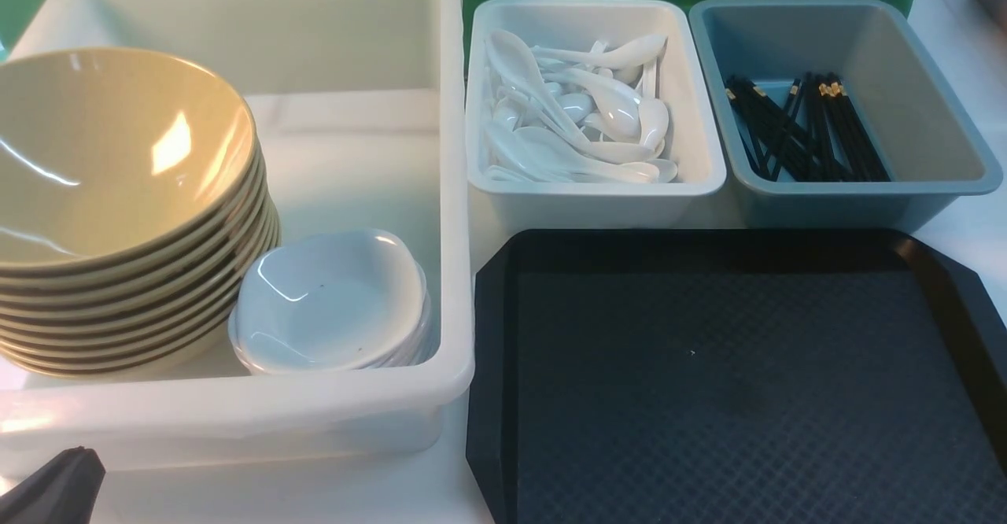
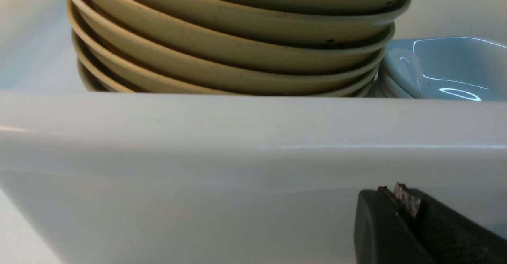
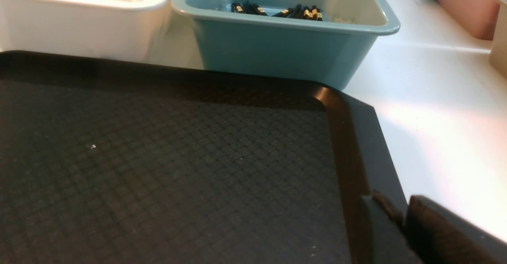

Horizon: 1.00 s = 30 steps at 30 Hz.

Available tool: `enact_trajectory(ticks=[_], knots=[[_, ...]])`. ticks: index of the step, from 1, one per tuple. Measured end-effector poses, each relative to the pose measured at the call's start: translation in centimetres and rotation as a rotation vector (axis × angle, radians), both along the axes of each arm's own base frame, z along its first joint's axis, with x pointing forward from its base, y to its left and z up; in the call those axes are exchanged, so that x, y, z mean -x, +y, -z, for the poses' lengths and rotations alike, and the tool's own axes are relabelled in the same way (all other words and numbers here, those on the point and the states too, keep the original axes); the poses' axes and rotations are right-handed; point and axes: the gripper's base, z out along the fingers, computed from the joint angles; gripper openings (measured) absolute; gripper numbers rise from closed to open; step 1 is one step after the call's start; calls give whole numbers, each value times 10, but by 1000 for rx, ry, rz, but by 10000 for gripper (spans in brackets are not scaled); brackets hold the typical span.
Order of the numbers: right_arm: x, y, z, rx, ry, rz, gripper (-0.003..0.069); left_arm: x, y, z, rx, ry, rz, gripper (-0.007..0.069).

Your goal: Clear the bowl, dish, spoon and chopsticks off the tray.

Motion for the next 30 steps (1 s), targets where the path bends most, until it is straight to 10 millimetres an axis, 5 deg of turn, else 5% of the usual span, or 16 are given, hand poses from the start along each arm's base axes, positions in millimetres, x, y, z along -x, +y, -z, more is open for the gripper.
enact_trajectory(ticks=[30], knots=[[0, 0, 0, 0, 0, 0, 179, 0, 0, 0, -7, 0, 2, -1]])
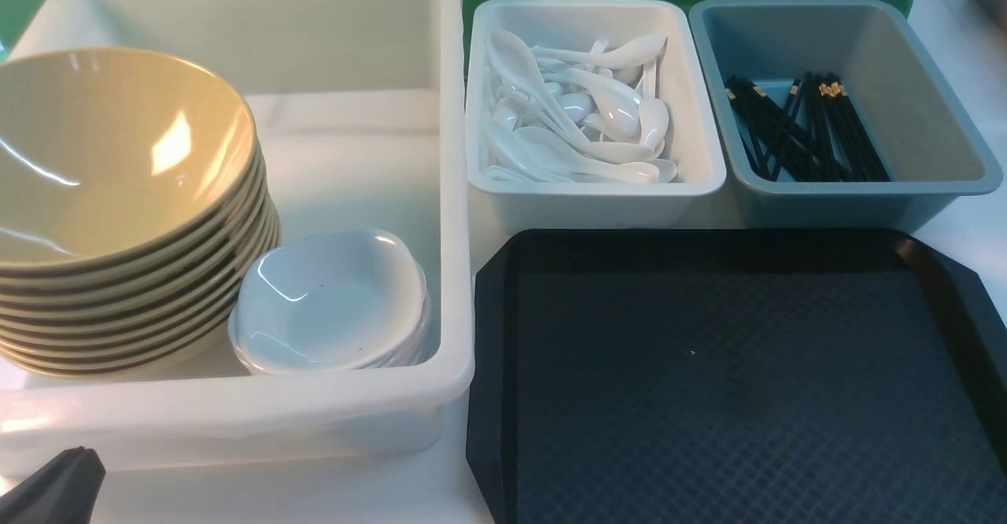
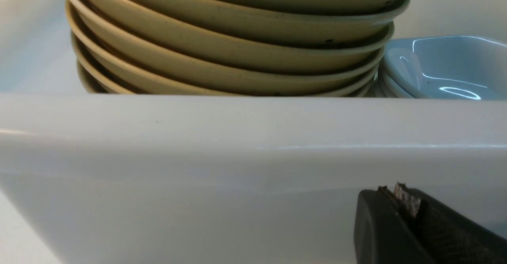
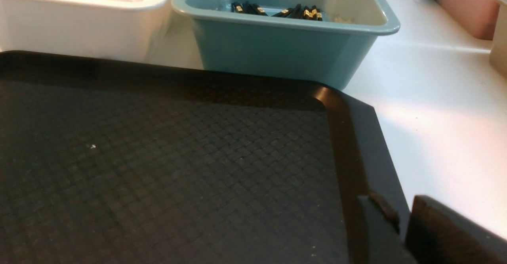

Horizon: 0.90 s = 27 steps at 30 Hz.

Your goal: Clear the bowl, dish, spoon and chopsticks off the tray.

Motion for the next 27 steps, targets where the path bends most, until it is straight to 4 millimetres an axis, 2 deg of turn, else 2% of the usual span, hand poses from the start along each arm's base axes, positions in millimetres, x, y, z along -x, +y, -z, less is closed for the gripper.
enact_trajectory(ticks=[27], knots=[[0, 0, 0, 0, 0, 0, 204, 0, 0, 0, 4, 0, -1, -1]])
